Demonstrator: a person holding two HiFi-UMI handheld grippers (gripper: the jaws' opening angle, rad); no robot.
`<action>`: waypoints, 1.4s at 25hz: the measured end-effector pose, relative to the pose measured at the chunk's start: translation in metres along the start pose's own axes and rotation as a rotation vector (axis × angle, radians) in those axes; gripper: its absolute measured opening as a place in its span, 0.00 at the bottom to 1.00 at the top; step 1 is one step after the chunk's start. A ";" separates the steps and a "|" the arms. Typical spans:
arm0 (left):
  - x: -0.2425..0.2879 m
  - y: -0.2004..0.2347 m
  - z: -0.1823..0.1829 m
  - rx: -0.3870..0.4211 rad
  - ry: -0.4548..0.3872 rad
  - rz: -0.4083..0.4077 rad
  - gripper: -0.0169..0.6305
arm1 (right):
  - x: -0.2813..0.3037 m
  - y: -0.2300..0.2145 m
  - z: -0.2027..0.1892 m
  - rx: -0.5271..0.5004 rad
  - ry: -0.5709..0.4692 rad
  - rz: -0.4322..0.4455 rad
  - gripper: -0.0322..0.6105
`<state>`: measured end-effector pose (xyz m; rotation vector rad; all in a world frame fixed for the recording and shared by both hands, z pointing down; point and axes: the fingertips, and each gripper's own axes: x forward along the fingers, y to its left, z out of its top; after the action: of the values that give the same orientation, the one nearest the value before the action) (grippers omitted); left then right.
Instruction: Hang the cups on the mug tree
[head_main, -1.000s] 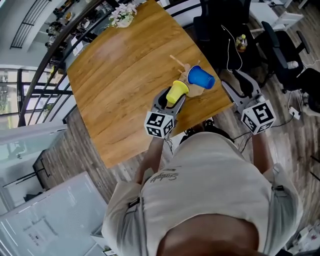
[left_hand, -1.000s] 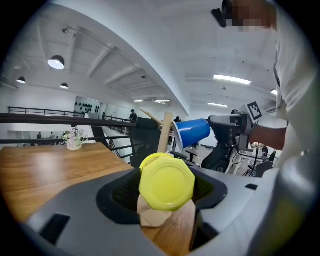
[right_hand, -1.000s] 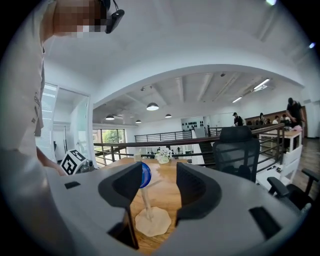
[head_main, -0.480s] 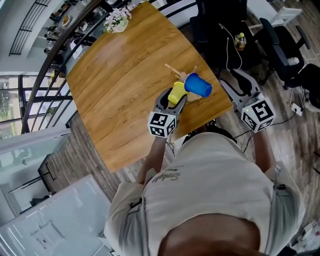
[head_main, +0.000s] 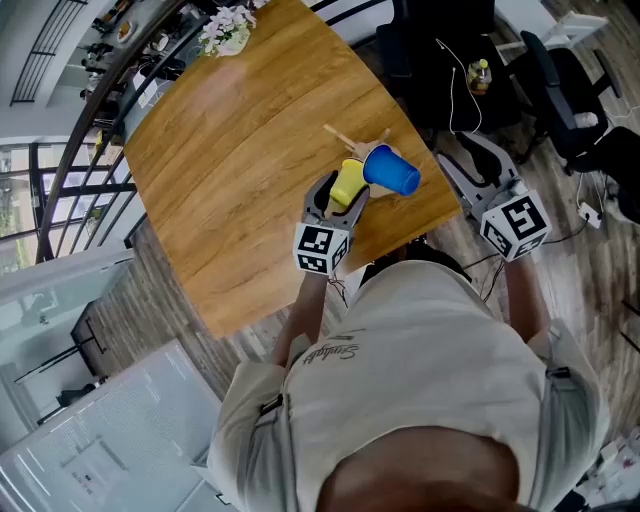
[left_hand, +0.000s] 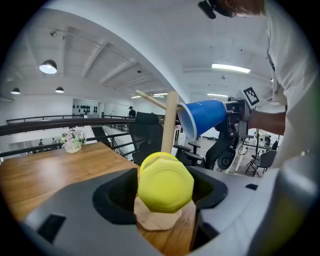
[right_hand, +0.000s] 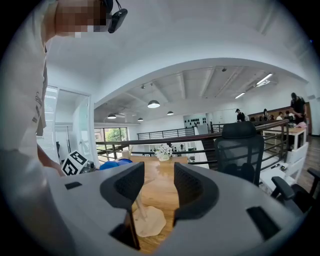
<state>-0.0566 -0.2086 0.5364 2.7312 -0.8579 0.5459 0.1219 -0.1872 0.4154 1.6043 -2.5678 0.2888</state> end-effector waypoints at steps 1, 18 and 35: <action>-0.002 0.001 0.002 0.000 -0.009 0.008 0.46 | 0.001 0.001 0.000 0.000 0.000 0.004 0.33; -0.086 0.013 0.030 -0.053 -0.173 0.095 0.47 | 0.001 0.041 0.040 -0.055 -0.134 0.029 0.10; -0.190 0.016 0.111 -0.005 -0.404 0.205 0.06 | 0.020 0.119 0.090 -0.183 -0.249 0.122 0.04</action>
<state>-0.1789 -0.1611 0.3595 2.8101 -1.2372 0.0172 0.0072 -0.1733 0.3185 1.5063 -2.7830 -0.1440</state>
